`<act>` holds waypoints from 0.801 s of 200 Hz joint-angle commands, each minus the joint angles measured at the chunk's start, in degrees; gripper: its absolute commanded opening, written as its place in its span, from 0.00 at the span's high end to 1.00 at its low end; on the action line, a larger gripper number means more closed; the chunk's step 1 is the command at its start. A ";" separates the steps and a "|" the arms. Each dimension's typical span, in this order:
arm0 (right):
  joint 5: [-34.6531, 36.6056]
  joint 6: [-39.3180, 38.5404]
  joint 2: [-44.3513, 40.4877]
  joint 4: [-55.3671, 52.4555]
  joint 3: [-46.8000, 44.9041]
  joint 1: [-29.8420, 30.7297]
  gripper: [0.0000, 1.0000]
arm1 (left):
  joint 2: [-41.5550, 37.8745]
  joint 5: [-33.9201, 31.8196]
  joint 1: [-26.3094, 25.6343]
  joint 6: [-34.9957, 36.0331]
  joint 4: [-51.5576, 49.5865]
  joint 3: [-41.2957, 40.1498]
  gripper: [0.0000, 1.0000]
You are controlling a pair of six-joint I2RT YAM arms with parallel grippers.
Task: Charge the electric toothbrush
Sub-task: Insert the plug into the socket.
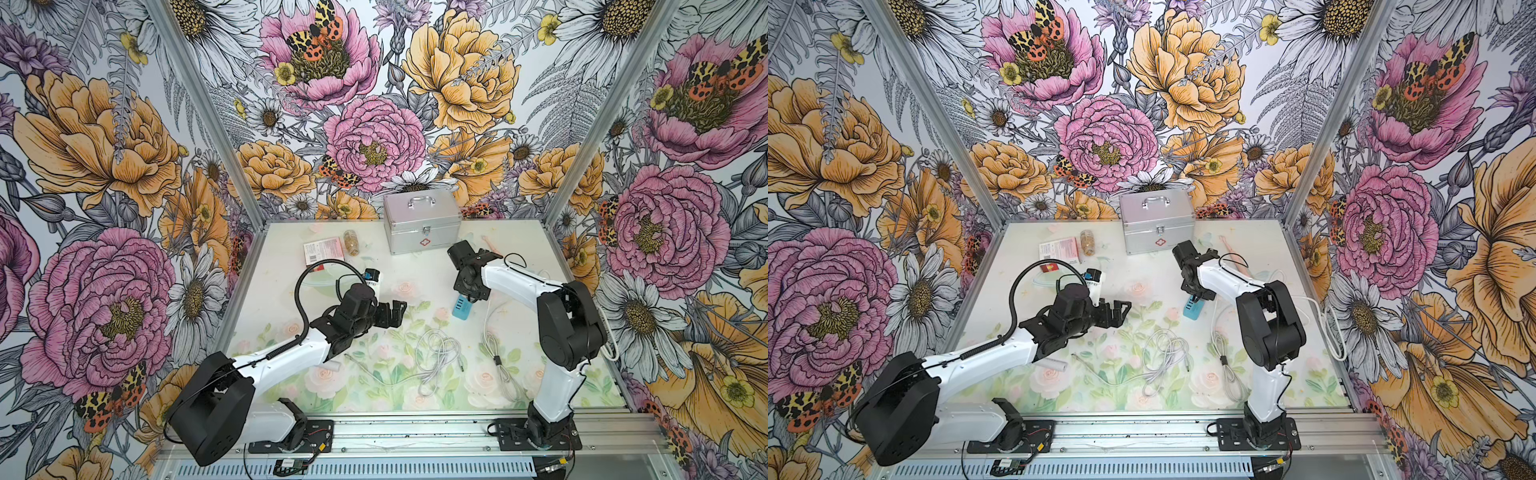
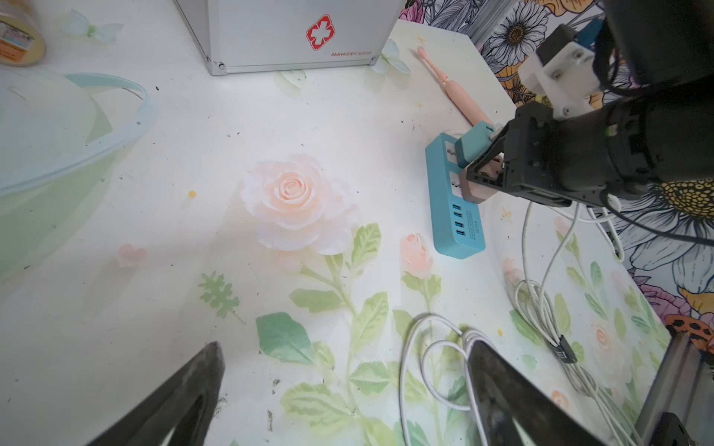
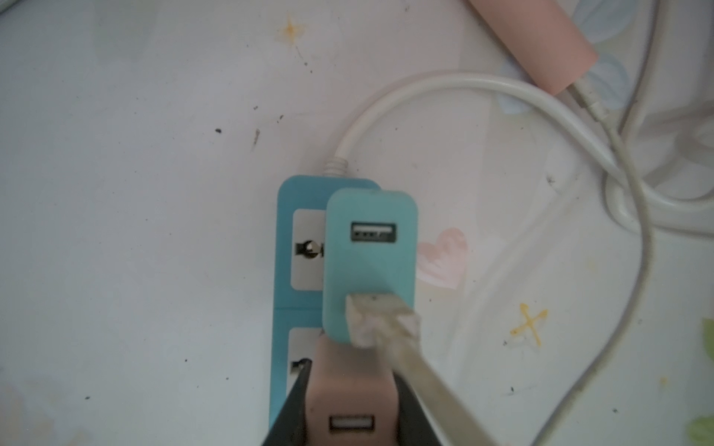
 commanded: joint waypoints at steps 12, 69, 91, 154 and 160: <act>-2.80 -1.31 0.32 0.08 -1.74 1.46 0.82 | 0.40 0.53 0.51 -0.45 1.21 0.72 0.01; -8.70 1.68 -5.44 -0.17 -5.86 2.83 0.45 | 0.67 1.09 0.48 -0.38 0.04 2.16 0.01; -9.55 2.26 -7.46 -0.78 -7.37 3.69 0.37 | 0.54 1.24 0.23 -0.11 -0.58 2.82 0.01; -15.14 1.13 -18.65 -3.21 -12.13 8.65 0.31 | -0.91 -0.10 -0.64 -0.29 -3.71 3.78 0.01; -15.43 0.61 -19.62 -3.34 -12.93 9.78 0.31 | -0.91 -0.15 -0.93 -0.27 -4.05 3.94 0.01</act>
